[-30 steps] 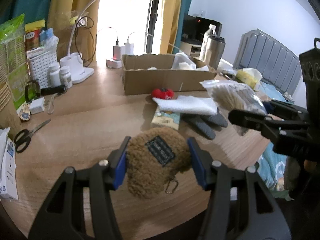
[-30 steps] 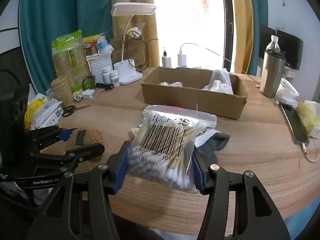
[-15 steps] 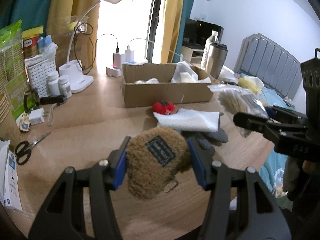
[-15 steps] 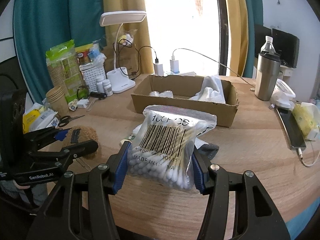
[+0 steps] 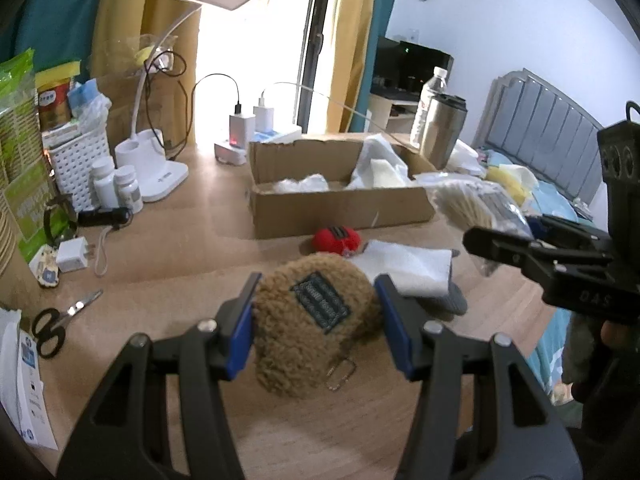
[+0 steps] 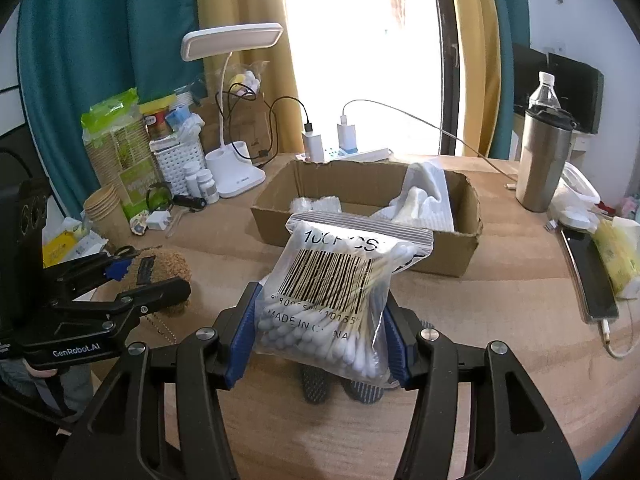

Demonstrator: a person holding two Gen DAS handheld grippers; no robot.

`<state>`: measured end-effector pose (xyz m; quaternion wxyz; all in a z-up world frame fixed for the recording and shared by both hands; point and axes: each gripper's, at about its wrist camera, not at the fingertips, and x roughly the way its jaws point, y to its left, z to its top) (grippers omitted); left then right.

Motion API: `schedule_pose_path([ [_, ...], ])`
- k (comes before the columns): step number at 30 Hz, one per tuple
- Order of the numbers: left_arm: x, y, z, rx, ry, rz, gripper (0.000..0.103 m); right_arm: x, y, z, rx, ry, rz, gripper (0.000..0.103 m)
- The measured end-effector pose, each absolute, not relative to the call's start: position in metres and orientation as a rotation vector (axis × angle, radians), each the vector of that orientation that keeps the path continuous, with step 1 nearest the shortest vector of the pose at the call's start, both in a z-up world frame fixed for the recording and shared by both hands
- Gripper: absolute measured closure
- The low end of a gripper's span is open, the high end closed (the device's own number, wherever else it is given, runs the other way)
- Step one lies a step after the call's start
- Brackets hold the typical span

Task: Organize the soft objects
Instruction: 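Lift the plush with the left tool while the right tool carries the swab bag to the box, then lower the swab bag into the box and open the right tool while the left releases the plush inside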

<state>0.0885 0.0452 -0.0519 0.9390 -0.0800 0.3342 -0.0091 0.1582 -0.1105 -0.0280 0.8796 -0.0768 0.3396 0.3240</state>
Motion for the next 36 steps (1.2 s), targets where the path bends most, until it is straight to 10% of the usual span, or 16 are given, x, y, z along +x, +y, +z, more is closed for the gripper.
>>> schedule_pose_path([
  [36, 0.187, 0.072, -0.035, -0.181, 0.653, -0.015, 0.046, 0.260, -0.075, -0.023, -0.141, 0.723, 0.726, 0.045],
])
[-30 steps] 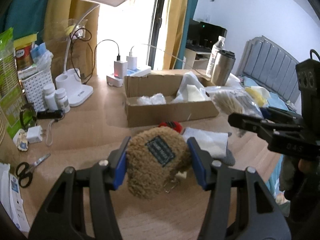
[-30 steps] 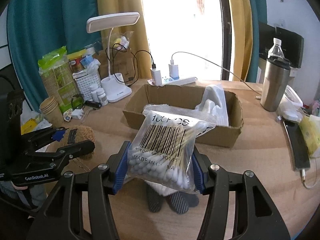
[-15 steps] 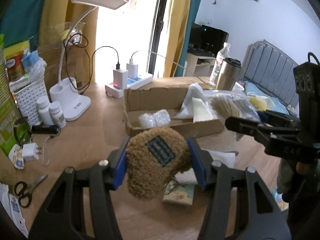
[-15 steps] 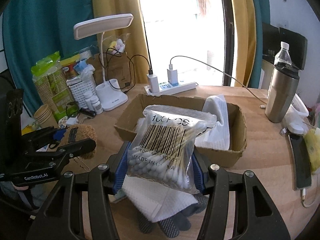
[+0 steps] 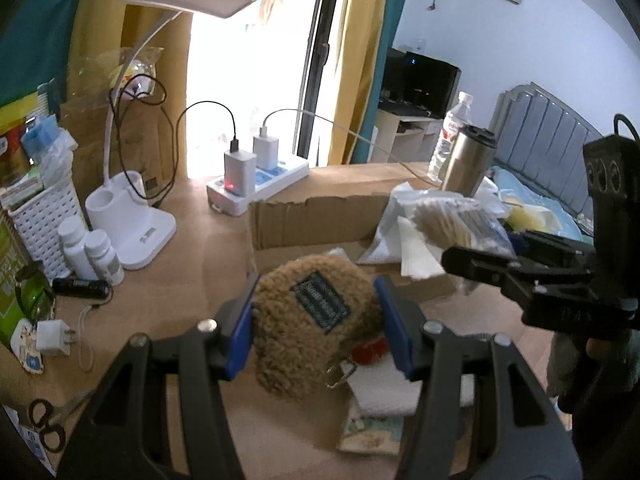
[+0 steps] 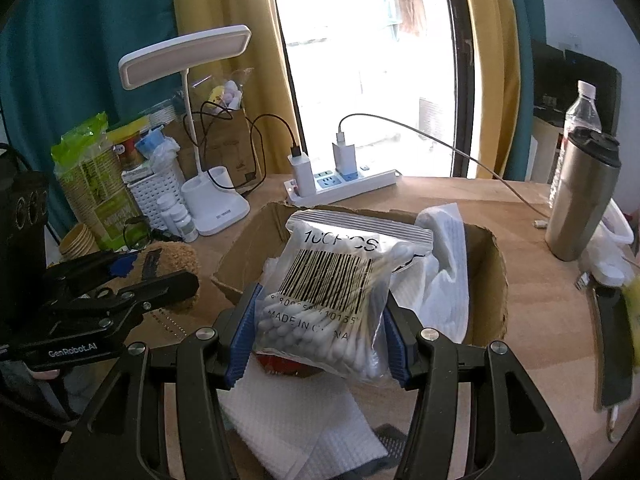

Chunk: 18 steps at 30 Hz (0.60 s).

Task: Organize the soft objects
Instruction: 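Lower the swab bag into the box and open the right tool while the left releases the plush inside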

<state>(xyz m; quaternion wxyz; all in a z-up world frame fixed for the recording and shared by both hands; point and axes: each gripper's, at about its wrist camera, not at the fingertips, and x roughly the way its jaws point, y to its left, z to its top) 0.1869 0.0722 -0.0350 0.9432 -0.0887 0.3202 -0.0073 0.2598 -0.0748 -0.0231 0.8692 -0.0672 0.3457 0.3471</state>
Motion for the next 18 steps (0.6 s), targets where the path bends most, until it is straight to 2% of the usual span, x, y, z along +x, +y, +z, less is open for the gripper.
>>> schedule_pose_path([
  [18, 0.230, 0.065, -0.039, -0.156, 0.675, 0.027, 0.046, 0.323, -0.074, -0.048, -0.107, 0.773, 0.757, 0.045],
])
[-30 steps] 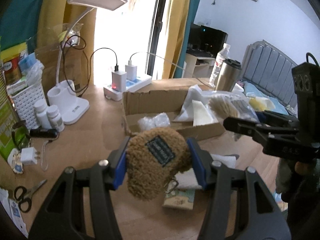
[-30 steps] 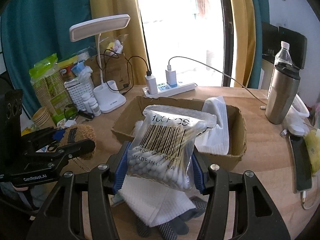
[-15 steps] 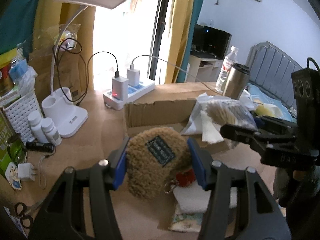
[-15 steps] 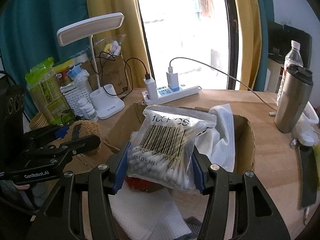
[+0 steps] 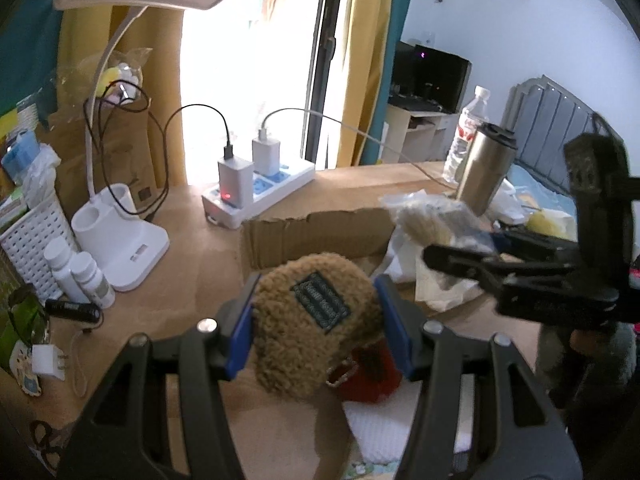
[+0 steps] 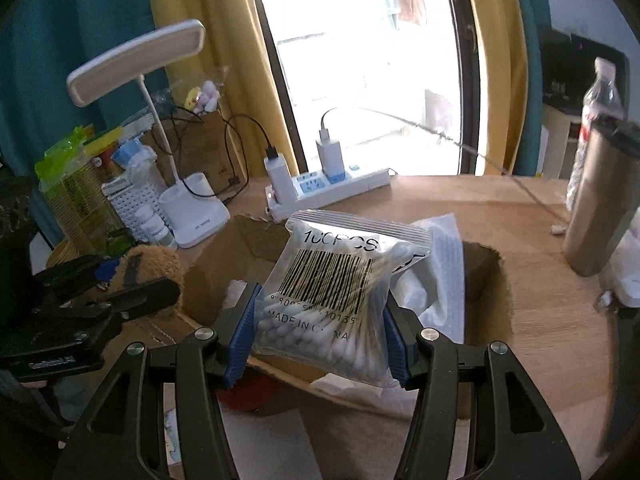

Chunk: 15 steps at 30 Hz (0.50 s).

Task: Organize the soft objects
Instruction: 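Lower the swab bag into the box and open the right tool while the left releases the plush inside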

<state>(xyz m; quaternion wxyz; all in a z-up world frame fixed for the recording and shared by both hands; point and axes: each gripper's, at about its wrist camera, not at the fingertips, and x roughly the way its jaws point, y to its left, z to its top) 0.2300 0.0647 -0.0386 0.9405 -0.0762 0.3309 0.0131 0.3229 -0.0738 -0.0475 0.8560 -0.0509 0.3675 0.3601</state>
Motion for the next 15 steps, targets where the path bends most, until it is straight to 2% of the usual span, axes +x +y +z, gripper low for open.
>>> schedule_pose_path([
  [15, 0.272, 0.038, -0.055, -0.120, 0.721, 0.039, 0.046, 0.359, -0.109, -0.073, -0.097, 0.868, 0.630, 0.045],
])
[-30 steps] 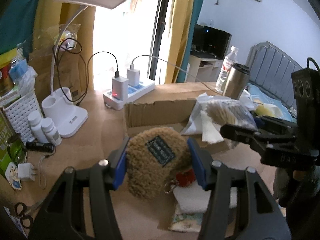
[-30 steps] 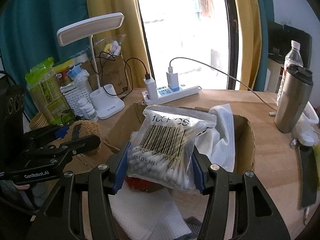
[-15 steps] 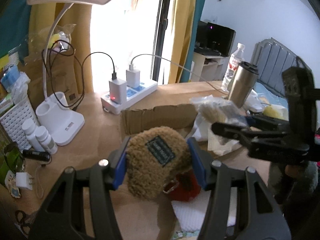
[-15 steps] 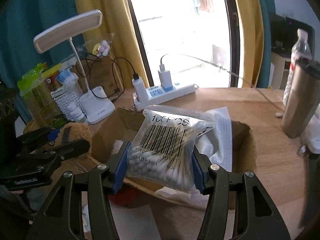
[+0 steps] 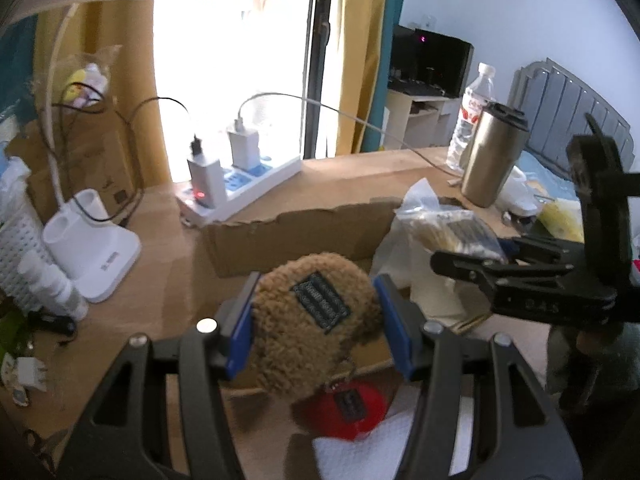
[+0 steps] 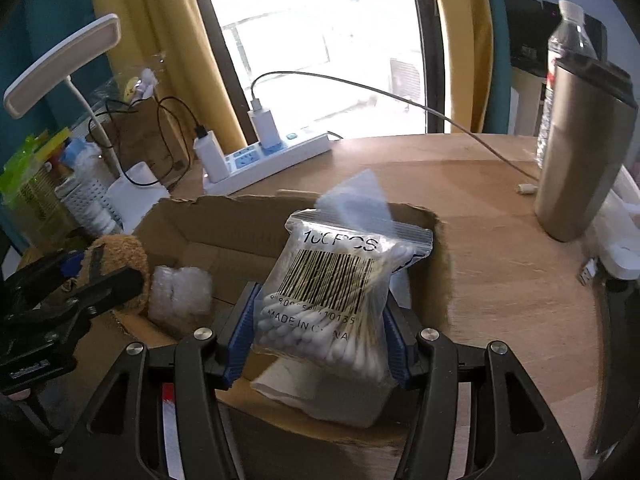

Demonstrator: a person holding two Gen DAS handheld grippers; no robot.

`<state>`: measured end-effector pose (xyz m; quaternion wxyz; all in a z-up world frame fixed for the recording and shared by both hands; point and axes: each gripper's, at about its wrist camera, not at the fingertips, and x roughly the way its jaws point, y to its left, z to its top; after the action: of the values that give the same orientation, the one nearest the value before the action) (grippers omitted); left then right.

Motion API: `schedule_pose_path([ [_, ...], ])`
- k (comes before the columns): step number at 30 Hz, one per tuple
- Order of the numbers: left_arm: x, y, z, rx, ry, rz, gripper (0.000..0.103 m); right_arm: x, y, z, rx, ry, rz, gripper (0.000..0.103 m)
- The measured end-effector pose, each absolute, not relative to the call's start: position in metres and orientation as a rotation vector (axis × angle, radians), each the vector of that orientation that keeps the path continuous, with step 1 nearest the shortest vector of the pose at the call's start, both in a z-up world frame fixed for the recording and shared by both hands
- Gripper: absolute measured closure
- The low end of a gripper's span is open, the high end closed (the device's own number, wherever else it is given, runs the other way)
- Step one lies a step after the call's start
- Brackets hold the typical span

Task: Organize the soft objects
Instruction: 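Lower the swab bag into the box and open the right tool while the left releases the plush inside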

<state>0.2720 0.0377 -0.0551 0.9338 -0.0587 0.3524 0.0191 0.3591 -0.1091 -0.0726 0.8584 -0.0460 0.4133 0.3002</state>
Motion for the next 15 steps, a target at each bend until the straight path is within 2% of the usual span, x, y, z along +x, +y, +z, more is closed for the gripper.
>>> schedule_pose_path([
  [9, 0.295, 0.015, -0.065, -0.121, 0.746, -0.023, 0.046, 0.351, -0.115, -0.069, -0.124, 0.859, 0.647, 0.043],
  [12, 0.300, 0.010, -0.070, -0.119, 0.761, -0.039, 0.046, 0.351, -0.117, -0.065, -0.107, 0.848, 0.641, 0.033],
  [15, 0.302, 0.008, -0.070, -0.122, 0.764, -0.054, 0.045, 0.349, -0.121, -0.062, -0.097, 0.837, 0.625, 0.030],
])
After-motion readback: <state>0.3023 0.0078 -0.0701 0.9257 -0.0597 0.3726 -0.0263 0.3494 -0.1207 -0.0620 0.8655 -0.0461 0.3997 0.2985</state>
